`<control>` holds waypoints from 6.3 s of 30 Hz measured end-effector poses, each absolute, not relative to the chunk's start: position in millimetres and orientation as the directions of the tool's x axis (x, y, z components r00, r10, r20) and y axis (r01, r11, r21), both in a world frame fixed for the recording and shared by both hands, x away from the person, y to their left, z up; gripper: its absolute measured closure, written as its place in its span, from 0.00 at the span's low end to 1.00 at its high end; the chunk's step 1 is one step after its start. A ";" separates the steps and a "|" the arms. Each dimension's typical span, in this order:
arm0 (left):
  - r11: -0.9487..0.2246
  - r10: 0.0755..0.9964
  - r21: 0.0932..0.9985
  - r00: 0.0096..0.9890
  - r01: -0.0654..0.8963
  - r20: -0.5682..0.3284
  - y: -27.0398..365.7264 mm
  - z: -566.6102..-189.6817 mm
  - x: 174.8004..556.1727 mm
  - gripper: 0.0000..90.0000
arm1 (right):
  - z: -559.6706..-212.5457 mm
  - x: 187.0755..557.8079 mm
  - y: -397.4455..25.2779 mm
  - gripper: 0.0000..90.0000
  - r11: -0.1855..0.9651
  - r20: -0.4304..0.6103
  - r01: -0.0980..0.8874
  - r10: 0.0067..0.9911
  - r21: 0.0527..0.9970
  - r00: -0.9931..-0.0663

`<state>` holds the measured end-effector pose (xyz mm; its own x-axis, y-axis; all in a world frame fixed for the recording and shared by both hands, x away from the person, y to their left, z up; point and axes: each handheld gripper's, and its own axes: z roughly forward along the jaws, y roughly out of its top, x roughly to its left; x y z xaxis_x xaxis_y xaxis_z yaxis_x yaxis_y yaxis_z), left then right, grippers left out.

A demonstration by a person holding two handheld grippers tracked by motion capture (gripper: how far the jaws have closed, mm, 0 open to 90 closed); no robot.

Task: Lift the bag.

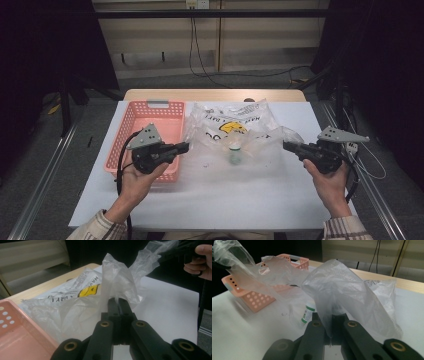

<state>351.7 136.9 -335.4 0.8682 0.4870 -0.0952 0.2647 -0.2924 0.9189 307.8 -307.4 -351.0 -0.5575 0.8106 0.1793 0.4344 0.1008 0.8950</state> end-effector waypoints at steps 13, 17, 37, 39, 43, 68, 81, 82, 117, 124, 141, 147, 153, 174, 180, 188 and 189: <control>-0.221 0.522 0.949 0.849 0.227 -0.082 135.7 -304.3 372.0 1.00 | -322.0 333.9 -300.3 1.00 0.076 0.153 0.350 0.800 0.934 -0.580; -0.207 0.525 0.960 0.849 0.191 -0.055 134.0 -286.4 375.1 1.00 | -305.5 340.6 -297.7 1.00 0.085 0.130 0.321 0.796 0.943 -0.592; -0.112 0.592 0.989 0.806 0.100 -0.015 149.2 -232.1 392.6 1.00 | -238.4 372.8 -281.8 1.00 0.128 0.036 0.230 0.803 0.965 -0.595; -0.101 0.601 0.990 0.799 0.099 -0.018 151.4 -226.5 395.5 1.00 | -230.8 376.9 -278.4 1.00 0.134 0.026 0.224 0.806 0.965 -0.592; -0.081 0.616 0.993 0.788 0.084 -0.017 156.7 -212.3 398.2 1.00 | -211.5 383.1 -272.3 1.00 0.140 0.007 0.203 0.808 0.969 -0.589; -0.081 0.680 0.984 0.730 0.159 -0.062 154.5 -201.3 436.9 1.00 | -176.3 428.8 -284.0 1.00 0.109 0.019 0.220 0.858 0.969 -0.513; -0.122 0.666 0.971 0.742 0.204 -0.072 138.8 -235.8 440.9 1.00 | -237.9 433.8 -299.5 1.00 0.119 0.060 0.330 0.873 0.936 -0.483; -0.131 0.668 0.970 0.741 0.204 -0.065 137.9 -238.9 441.5 1.00 | -241.9 433.9 -300.3 1.00 0.120 0.064 0.344 0.876 0.931 -0.479; -0.167 0.713 0.915 0.686 0.366 -0.144 131.5 -313.9 471.9 1.00 | -331.3 450.9 -307.3 0.57 0.062 0.113 0.459 0.932 0.886 -0.343; -0.155 0.721 0.917 0.677 0.368 -0.150 135.3 -311.1 470.7 1.00 | -328.7 441.0 -315.6 0.39 0.025 0.149 0.462 0.930 0.887 -0.335; -0.138 0.732 0.916 0.662 0.376 -0.162 139.8 -307.2 466.7 0.35 | -332.2 426.5 -318.0 0.28 0.040 0.126 0.440 0.932 0.897 -0.341; -0.172 0.741 0.918 0.661 0.358 -0.119 144.4 -306.6 459.7 0.19 | -336.0 419.9 -312.8 0.27 0.055 0.115 0.437 0.929 0.898 -0.352; -0.195 0.732 0.916 0.673 0.352 -0.103 147.3 -310.3 449.6 0.10 | -341.7 411.2 -305.9 0.25 0.074 0.110 0.446 0.921 0.892 -0.373; -0.253 0.694 0.911 0.717 0.326 -0.064 164.7 -319.3 405.8 0.05 | -358.5 369.2 -300.5 0.21 0.083 0.151 0.483 0.892 0.872 -0.426; -0.257 0.697 0.907 0.714 0.334 -0.065 170.3 -322.0 392.8 0.06 | -361.3 354.0 -300.0 0.19 0.094 0.139 0.482 0.894 0.871 -0.425; -0.285 0.689 0.895 0.722 0.342 -0.057 175.4 -334.1 378.2 0.06 | -371.6 332.4 -295.1 0.17 0.105 0.139 0.492 0.890 0.864 -0.435; -0.294 0.689 0.891 0.723 0.346 -0.053 175.5 -336.2 376.4 0.06 | -373.1 330.6 -294.2 0.17 0.107 0.139 0.493 0.889 0.864 -0.436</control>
